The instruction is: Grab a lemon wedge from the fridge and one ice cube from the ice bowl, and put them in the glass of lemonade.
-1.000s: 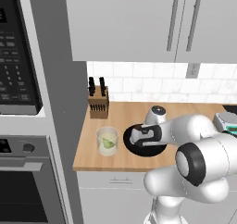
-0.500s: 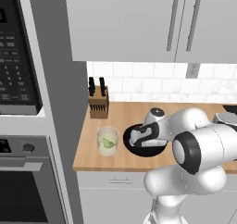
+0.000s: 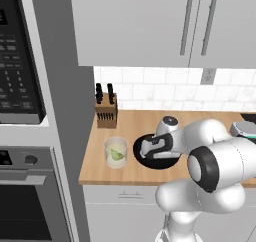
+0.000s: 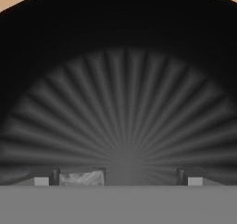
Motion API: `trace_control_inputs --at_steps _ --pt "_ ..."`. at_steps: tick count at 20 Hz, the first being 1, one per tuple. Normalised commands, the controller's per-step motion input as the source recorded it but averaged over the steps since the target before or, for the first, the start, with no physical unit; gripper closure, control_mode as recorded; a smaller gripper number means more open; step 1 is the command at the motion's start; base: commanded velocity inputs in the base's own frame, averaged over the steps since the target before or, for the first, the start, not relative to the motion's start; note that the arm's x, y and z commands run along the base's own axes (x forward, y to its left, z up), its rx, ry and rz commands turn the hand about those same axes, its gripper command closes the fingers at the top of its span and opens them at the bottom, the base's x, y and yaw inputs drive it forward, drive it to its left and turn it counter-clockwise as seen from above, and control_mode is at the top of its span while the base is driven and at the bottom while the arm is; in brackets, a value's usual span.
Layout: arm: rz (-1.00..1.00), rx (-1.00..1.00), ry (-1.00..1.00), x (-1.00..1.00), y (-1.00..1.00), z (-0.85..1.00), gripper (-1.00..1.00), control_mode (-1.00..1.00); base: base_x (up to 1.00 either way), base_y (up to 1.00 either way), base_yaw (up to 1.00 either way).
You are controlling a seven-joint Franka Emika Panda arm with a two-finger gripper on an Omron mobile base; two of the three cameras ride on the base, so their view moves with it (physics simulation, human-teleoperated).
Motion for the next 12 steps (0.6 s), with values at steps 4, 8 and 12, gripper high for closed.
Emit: trace_control_inputs --at_steps 4,8,12 --pt "0.0 0.0 0.0 -0.11 0.0 -0.16 -1.0 -1.0 0.0 0.0 0.0" --pt "0.0 0.0 0.0 -0.27 0.0 -0.02 -1.0 -1.0 0.0 0.0 0.0" --pt "0.0 0.0 0.0 -0.01 0.0 0.0 -1.0 -1.0 0.0 0.0 0.0"
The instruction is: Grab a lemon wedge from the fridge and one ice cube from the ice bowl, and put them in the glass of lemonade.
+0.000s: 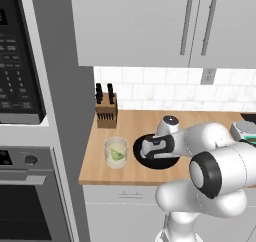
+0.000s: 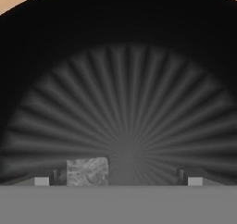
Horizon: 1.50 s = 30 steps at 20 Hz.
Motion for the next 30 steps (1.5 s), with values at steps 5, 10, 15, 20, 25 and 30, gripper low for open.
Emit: trace_control_inputs --at_steps 5,10,15,20,25,30 --pt "0.0 0.0 0.0 0.0 0.0 -0.09 -1.0 -1.0 0.0 0.0 0.0" --pt "0.0 0.0 0.02 0.0 0.0 -0.21 -1.0 -1.0 0.0 0.0 0.0" --pt "0.0 0.0 0.01 0.0 0.0 0.0 -1.0 -1.0 0.0 0.0 0.0" --pt "0.0 0.0 0.02 -0.01 0.0 -0.11 -1.0 -1.0 0.0 0.0 0.0" --pt "0.0 0.0 0.01 0.0 0.0 -0.02 -1.0 -1.0 0.0 0.0 0.0" --pt "0.0 0.0 0.0 0.0 0.0 0.0 1.0 -1.0 0.0 0.0 0.0"
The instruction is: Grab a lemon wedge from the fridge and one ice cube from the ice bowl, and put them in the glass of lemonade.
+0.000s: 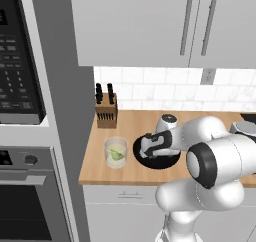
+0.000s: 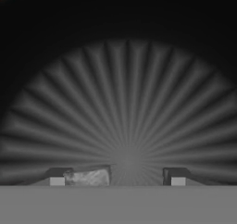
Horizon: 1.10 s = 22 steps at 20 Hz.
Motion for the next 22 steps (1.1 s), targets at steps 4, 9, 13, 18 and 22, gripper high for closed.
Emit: trace_control_inputs --at_steps 4,9,13,18,22 --pt "0.0 0.0 0.0 0.0 0.0 0.0 1.0 -1.0 0.0 0.0 0.0" --pt "0.0 0.0 0.01 0.0 0.0 0.0 1.0 -1.0 0.0 0.0 0.0" --pt "0.0 0.0 -0.01 0.0 -0.03 0.0 1.0 -1.0 0.0 0.0 0.0" --pt "0.0 0.02 -0.13 -0.14 0.0 0.37 1.0 -1.0 0.0 0.0 0.0" --pt "0.0 0.06 -0.14 -0.18 -0.03 0.5 1.0 -1.0 0.0 0.0 0.0"
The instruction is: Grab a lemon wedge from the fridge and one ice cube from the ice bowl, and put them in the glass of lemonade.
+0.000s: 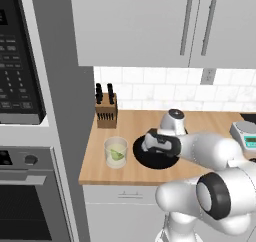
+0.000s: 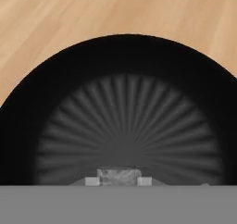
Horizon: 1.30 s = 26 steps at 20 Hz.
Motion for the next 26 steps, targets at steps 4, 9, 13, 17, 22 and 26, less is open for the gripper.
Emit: trace_control_inputs --at_steps 4,9,13,17,22,26 --pt "0.02 0.04 -0.13 -0.12 0.04 0.55 1.0 -1.0 0.0 0.0 0.0" --pt "0.12 0.01 -0.2 -0.41 0.46 0.56 1.0 -1.0 0.0 0.0 0.0" --pt "0.15 0.0 -0.17 -0.41 0.84 0.94 1.0 -1.0 0.0 0.0 0.0" --pt "0.15 0.0 -0.14 -0.49 0.8 1.0 1.0 -1.0 0.0 0.0 0.0" --pt "0.09 -0.06 -0.01 -0.33 0.53 0.51 1.0 -1.0 0.0 0.0 0.0" --pt "0.01 -0.13 0.01 -0.03 0.15 0.01 1.0 -1.0 0.0 0.0 0.0"
